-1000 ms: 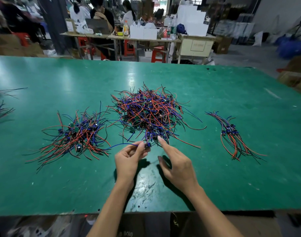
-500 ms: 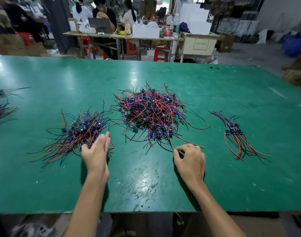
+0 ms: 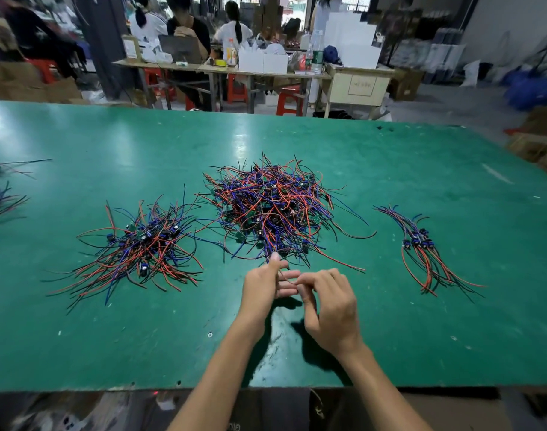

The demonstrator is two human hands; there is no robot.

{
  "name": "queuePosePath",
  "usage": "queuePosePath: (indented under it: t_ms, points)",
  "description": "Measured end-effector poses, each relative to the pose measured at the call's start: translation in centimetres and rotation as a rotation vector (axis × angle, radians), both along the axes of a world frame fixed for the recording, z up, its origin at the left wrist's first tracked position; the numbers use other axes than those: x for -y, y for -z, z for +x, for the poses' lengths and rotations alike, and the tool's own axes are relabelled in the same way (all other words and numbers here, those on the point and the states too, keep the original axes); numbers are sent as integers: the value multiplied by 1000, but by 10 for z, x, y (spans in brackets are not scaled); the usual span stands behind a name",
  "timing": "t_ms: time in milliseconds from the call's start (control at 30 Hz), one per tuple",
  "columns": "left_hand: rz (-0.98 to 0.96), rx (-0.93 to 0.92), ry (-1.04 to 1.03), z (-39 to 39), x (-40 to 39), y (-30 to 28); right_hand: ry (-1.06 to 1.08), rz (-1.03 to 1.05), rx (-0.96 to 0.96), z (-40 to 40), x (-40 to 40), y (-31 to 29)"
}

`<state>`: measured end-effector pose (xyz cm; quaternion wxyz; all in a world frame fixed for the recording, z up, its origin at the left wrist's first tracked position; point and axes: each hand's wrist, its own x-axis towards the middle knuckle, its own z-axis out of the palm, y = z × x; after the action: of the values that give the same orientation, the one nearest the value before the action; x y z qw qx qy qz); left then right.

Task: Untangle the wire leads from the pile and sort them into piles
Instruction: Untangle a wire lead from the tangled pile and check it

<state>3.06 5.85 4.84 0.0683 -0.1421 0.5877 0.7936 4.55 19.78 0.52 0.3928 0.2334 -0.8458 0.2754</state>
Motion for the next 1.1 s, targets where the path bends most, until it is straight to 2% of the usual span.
queuePosePath:
  t_ms: [200, 233, 333, 433, 567, 633, 700, 800, 1000, 1100]
  points:
    - [397, 127, 7, -1, 10, 0, -61, -63, 15, 4, -4, -5]
    - [414, 121, -9, 1, 11, -1, -95, -83, 41, 5, -5, -5]
    - [222, 52, 23, 9, 15, -4, -143, -275, 161, 6, -11, -6]
    - [-35, -43, 170, 18, 26, -9, -33, -473, 322, 1, -15, -7]
    - [-332, -161, 372, 21, 35, -14, -58, -365, 697, -12, -10, -6]
    - [-472, -208, 412, 18, 35, -14, -98, -320, 763, -17, -8, -2]
    - [-616, -247, 438, 16, 34, -13, -192, -423, 829, -20, -9, -2]
    - [-695, -269, 436, 15, 35, -9, -316, -703, 880, -20, -13, -1]
    - [-759, -271, 329, 14, 29, -3, -255, -889, 813, -19, -16, -3]
    - [-711, -270, 262, 16, 23, 0, -264, -899, 801, -18, -17, -5]
